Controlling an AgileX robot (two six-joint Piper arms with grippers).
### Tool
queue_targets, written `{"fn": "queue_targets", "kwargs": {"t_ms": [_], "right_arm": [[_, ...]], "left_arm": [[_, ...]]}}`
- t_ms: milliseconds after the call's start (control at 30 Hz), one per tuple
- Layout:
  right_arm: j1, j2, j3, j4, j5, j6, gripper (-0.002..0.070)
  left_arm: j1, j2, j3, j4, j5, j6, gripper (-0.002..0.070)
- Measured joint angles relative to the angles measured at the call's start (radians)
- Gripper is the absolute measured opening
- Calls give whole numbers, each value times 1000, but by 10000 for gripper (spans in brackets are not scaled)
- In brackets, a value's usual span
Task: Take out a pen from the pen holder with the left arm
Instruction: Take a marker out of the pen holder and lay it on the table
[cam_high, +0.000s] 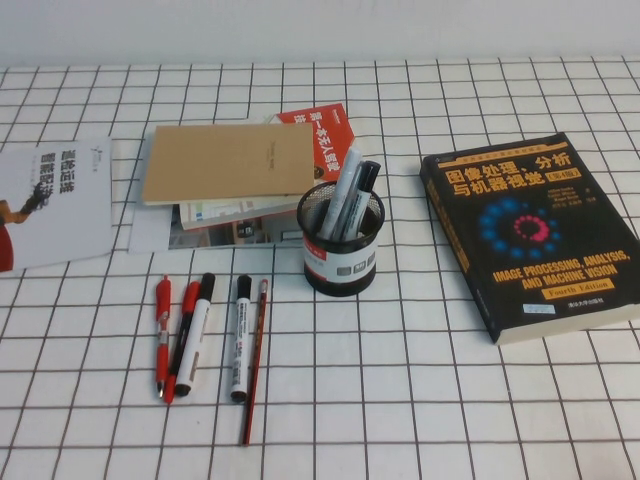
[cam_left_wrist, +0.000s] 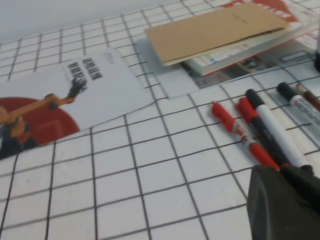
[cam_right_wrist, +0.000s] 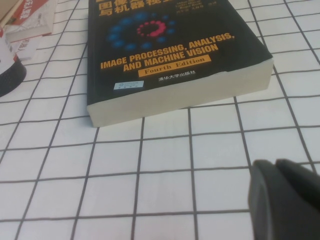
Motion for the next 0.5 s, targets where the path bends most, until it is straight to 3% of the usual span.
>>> {"fn": "queue_targets", "kwargs": {"t_ms": [233, 500], "right_arm": [[0, 0, 0, 0, 0, 0, -16], [0, 0, 0, 0, 0, 0, -16]], "left_arm": [[192, -24, 85, -109, -15, 0, 0], [201, -25, 101, -153, -30, 19, 0]]}}
